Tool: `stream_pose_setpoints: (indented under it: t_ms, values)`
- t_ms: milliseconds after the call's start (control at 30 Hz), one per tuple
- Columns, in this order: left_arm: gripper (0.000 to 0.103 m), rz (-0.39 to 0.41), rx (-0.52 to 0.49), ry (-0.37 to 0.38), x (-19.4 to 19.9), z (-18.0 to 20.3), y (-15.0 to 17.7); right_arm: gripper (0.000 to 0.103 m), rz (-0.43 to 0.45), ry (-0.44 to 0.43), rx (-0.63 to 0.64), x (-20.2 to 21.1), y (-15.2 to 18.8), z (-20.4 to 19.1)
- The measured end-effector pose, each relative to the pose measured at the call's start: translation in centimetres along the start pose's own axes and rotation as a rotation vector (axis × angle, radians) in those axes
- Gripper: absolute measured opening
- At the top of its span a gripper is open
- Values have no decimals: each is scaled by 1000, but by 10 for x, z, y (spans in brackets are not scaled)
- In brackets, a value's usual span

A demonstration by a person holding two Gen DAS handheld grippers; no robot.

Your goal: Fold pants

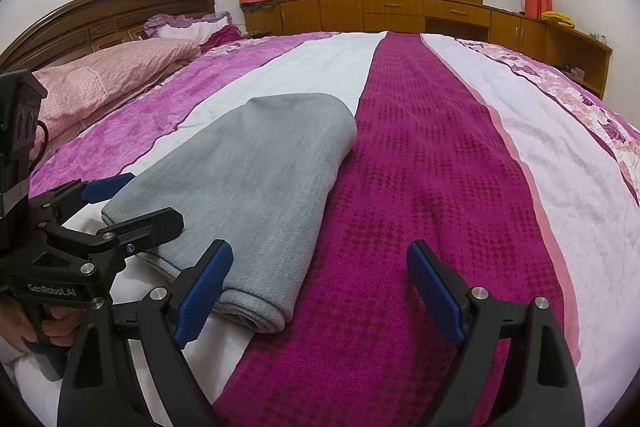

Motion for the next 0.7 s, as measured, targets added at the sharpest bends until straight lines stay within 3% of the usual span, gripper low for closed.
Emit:
stream_pose_setpoints:
  t_ms: [700]
  values:
    - [103,-1,1,0,0,0,0,86,-2,-1,-4,-1,0,1]
Point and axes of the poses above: each gripper's, at about its wrist camera, not at the fingertips, and x roughly against the way its jaws point, z to its right, y to its underside, the point moved 5 cm from there along -x, roughly the way its jaws point, and after that the axes turned 6 degrees about -y, right-handed, at the moved point
